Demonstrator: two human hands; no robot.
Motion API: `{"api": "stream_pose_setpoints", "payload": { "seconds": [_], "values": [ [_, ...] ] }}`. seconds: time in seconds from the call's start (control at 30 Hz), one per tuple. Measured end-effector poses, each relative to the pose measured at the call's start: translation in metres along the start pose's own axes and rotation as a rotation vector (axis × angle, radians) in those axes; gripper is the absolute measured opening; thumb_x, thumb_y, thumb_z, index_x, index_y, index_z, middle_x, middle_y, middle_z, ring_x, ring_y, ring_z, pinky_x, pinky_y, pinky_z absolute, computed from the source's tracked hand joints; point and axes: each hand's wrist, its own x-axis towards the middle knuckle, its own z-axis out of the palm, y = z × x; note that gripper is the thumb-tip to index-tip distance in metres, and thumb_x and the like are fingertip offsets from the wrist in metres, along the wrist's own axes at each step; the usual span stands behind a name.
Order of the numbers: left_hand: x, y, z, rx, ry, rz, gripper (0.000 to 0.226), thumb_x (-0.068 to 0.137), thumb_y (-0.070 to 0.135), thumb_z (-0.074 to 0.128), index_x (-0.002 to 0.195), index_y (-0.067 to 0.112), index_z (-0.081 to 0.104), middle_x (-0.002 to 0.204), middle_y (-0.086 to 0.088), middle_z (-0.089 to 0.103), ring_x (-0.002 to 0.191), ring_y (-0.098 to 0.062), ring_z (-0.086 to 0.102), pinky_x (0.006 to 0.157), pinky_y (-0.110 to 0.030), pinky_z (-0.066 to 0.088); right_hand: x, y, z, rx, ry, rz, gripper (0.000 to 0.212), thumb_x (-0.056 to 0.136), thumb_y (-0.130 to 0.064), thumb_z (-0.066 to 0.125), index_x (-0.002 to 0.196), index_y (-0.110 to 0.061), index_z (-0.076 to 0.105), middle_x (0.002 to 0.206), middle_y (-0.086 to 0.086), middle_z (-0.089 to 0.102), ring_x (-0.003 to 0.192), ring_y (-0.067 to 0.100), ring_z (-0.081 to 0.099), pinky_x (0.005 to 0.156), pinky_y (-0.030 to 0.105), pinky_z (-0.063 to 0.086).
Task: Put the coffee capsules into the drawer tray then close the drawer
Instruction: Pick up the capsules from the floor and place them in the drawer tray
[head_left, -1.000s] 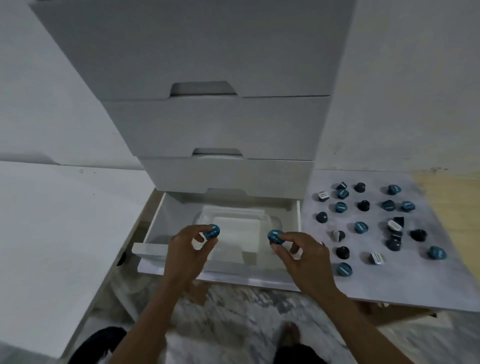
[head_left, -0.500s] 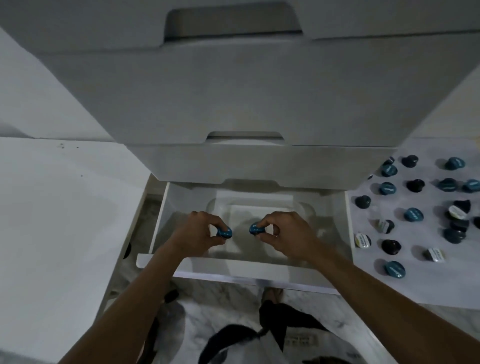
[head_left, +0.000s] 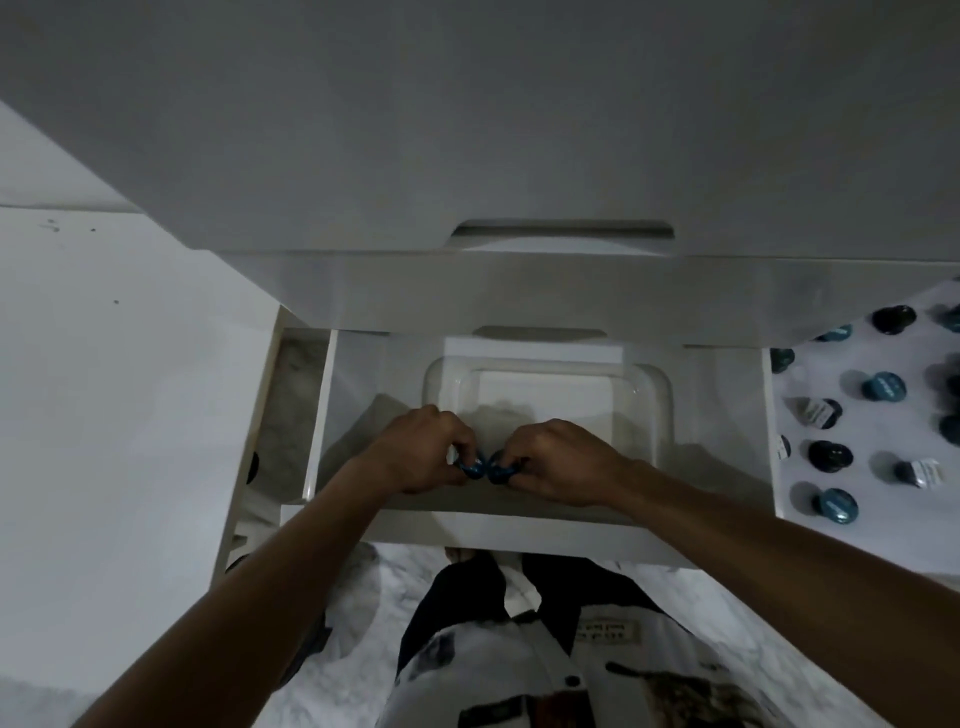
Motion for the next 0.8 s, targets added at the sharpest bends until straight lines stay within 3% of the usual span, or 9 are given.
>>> {"api": "stream_pose_setpoints", "payload": {
  "seconds": [0.1,0.17,0.3,0.5,0.6,0.67,0.8],
  "values": [
    [-0.0016,-0.0039,0.0030,-0.027,-0.044,-0.025,0.015,0.073,0.031,0.081,0.079,0.031,0.068,0.074,0.011,0.069,0.051,0.000,0.055,0.070,-0.026,0.052,0.0016,0.0013,0.0044,-0.013,-0.006,-0.022,0.011,0.084,-0.021,0.071,0.095,-0.019,0.071,0.096,-0.002,0.068,0.082,0.015,0.061,0.073,0.030,0.050],
    [-0.0021,-0.0041,0.0021,-0.041,-0.072,-0.029,0.016,0.072,0.031,0.082,0.078,0.029,0.068,0.065,0.009,0.068,0.045,-0.001,0.059,0.066,-0.023,0.052,0.0013,0.0021,0.0053,-0.024,-0.014,-0.017,0.007,0.085,-0.017,0.069,0.091,-0.016,0.070,0.094,0.000,0.067,0.081,0.017,0.061,0.071,0.029,0.049],
    [-0.0043,-0.0040,-0.0013,-0.069,-0.108,-0.007,0.013,0.075,0.027,0.080,0.084,0.027,0.071,0.067,0.019,0.059,0.047,-0.002,0.063,0.071,-0.030,0.056,-0.0012,0.0049,0.0060,-0.019,-0.023,0.011,0.005,0.085,-0.013,0.066,0.087,-0.015,0.070,0.091,-0.001,0.067,0.079,0.014,0.060,0.072,0.031,0.051],
    [-0.0034,-0.0048,0.0033,-0.045,-0.118,-0.006,0.003,0.085,0.027,0.071,0.087,0.027,0.072,0.073,0.016,0.066,0.050,0.000,0.064,0.086,-0.035,0.055,-0.0014,0.0043,0.0075,0.013,-0.061,0.058,0.012,0.085,-0.011,0.063,0.090,-0.018,0.071,0.091,-0.003,0.070,0.081,0.012,0.062,0.074,0.032,0.052],
    [-0.0037,-0.0008,0.0042,-0.040,-0.106,-0.015,0.003,0.086,0.026,0.070,0.087,0.029,0.070,0.091,0.011,0.072,0.052,-0.001,0.065,0.082,-0.033,0.055,-0.0008,0.0030,0.0079,0.014,-0.078,0.071,0.014,0.085,-0.012,0.063,0.093,-0.020,0.071,0.093,-0.004,0.071,0.086,0.014,0.063,0.076,0.032,0.052],
    [-0.0042,0.0003,0.0052,-0.036,-0.093,-0.025,0.004,0.086,0.026,0.070,0.085,0.029,0.068,0.091,0.008,0.073,0.050,0.001,0.063,0.080,-0.033,0.055,-0.0007,0.0024,0.0084,0.011,-0.080,0.075,0.014,0.086,-0.013,0.063,0.094,-0.020,0.071,0.095,-0.003,0.071,0.088,0.015,0.064,0.076,0.032,0.052],
    [-0.0054,-0.0014,0.0078,-0.031,-0.052,-0.074,0.009,0.082,0.026,0.072,0.078,0.029,0.065,0.093,0.010,0.069,0.075,-0.009,0.069,0.080,-0.034,0.054,-0.0005,0.0014,0.0088,0.020,-0.065,0.076,0.013,0.086,-0.014,0.064,0.095,-0.021,0.070,0.095,-0.002,0.072,0.089,0.016,0.064,0.078,0.035,0.053]
  ]
}}
